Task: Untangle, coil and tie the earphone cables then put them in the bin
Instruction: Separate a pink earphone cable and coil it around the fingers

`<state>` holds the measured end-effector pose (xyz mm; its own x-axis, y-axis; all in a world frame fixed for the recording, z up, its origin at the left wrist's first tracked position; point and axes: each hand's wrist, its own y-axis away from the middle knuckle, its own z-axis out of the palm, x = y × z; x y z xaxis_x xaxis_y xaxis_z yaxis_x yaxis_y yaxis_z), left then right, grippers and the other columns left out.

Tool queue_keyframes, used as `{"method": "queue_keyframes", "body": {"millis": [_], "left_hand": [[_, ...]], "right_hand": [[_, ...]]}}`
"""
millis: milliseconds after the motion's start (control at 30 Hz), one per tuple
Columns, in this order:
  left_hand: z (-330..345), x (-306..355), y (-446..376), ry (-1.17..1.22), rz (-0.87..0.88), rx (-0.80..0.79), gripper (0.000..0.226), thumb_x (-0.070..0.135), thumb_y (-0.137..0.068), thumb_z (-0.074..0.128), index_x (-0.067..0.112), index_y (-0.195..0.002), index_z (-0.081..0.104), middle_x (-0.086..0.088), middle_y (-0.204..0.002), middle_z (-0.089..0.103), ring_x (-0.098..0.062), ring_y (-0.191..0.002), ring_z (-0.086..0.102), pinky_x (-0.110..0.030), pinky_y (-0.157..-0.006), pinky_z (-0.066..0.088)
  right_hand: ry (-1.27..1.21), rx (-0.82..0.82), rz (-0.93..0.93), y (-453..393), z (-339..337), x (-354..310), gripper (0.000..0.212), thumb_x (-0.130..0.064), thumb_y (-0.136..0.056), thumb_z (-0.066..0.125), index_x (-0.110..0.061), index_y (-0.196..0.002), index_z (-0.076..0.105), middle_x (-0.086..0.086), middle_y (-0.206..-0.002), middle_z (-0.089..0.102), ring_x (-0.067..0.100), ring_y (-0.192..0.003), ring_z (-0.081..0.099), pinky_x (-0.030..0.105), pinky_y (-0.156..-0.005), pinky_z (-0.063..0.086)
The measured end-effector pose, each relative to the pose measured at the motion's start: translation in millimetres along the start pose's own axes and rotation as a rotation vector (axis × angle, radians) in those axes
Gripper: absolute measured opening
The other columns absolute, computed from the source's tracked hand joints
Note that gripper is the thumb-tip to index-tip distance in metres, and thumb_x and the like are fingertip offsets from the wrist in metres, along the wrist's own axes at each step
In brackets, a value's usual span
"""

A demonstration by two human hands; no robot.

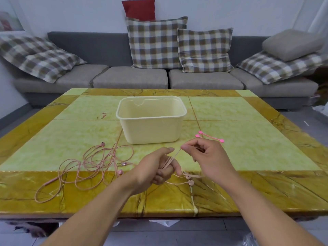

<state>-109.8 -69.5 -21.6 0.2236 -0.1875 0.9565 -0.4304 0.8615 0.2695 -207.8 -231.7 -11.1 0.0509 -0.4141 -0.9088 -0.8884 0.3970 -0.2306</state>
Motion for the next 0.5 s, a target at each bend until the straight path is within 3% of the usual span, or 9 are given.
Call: {"method": "queue_keyframes", "body": {"millis": [67, 133, 233, 300, 367, 433, 500], "left_hand": [[7.0, 5.0, 2.9, 0.163, -0.002, -0.132, 0.051, 0.04, -0.099, 0.036, 0.01, -0.069, 0.063, 0.005, -0.049, 0.016, -0.011, -0.047, 0.009, -0.025, -0.045, 0.008], [12.8, 7.9, 2.6, 0.349, 0.08, -0.141, 0.042, 0.032, -0.099, 0.039, 0.009, -0.074, 0.064, 0.004, -0.049, 0.017, -0.01, -0.044, 0.012, -0.023, -0.043, 0.012], [18.9, 9.0, -3.1, 0.544, 0.248, 0.088, 0.039, 0.02, -0.106, 0.035, -0.001, -0.109, 0.068, -0.001, -0.055, 0.037, -0.012, -0.046, 0.032, -0.024, -0.05, 0.029], [18.5, 8.7, -7.0, 0.571, 0.333, 0.263, 0.038, 0.014, -0.109, 0.031, -0.004, -0.13, 0.058, -0.005, -0.069, 0.061, -0.016, -0.061, 0.057, -0.026, -0.063, 0.044], [15.0, 7.7, -8.3, 0.602, 0.405, 0.356, 0.035, 0.006, -0.109, 0.029, -0.004, -0.137, 0.049, -0.011, -0.097, 0.076, -0.022, -0.09, 0.074, -0.029, -0.081, 0.054], [11.1, 6.5, -11.2, 0.58, 0.443, 0.402, 0.037, 0.001, -0.109, 0.027, -0.003, -0.144, 0.037, -0.017, -0.118, 0.073, -0.028, -0.111, 0.071, -0.036, -0.099, 0.052], [5.0, 1.8, -12.9, 0.428, 0.462, 0.468, 0.043, -0.002, -0.108, 0.027, 0.003, -0.151, 0.032, -0.011, -0.127, 0.07, -0.022, -0.121, 0.066, -0.037, -0.109, 0.046]], "right_hand": [[-0.063, 0.026, 0.012, -4.6, 2.2, 1.3, 0.01, -0.03, -0.086, 0.078, -0.032, -0.076, 0.077, -0.007, -0.059, 0.06, 0.009, -0.057, 0.047, 0.022, -0.058, 0.041], [-0.102, 0.017, 0.035, -6.2, 4.6, 2.0, 0.007, -0.034, -0.084, 0.078, -0.033, -0.077, 0.079, -0.003, -0.061, 0.06, 0.008, -0.058, 0.049, 0.023, -0.06, 0.041], [-0.026, -0.116, 0.113, -2.8, 14.2, 7.9, 0.016, -0.037, -0.095, 0.068, -0.042, -0.085, 0.08, -0.008, -0.058, 0.058, 0.007, -0.057, 0.047, 0.024, -0.057, 0.039], [0.069, -0.289, 0.151, 1.7, 22.0, 10.9, 0.024, -0.034, -0.1, 0.062, -0.049, -0.09, 0.077, -0.007, -0.059, 0.061, 0.012, -0.058, 0.047, 0.028, -0.056, 0.039], [0.163, -0.401, 0.144, 4.8, 28.1, 11.3, 0.023, -0.031, -0.103, 0.058, -0.048, -0.104, 0.075, -0.007, -0.06, 0.063, 0.01, -0.054, 0.046, 0.028, -0.057, 0.037], [0.235, -0.425, 0.131, 7.2, 28.4, 6.8, 0.025, -0.033, -0.103, 0.056, -0.042, -0.12, 0.072, -0.006, -0.061, 0.064, 0.004, -0.05, 0.046, 0.022, -0.054, 0.039], [0.276, -0.44, 0.114, 9.8, 25.5, 2.8, 0.024, -0.038, -0.102, 0.057, -0.038, -0.12, 0.073, -0.004, -0.062, 0.064, 0.002, -0.045, 0.048, 0.019, -0.051, 0.041]]}}
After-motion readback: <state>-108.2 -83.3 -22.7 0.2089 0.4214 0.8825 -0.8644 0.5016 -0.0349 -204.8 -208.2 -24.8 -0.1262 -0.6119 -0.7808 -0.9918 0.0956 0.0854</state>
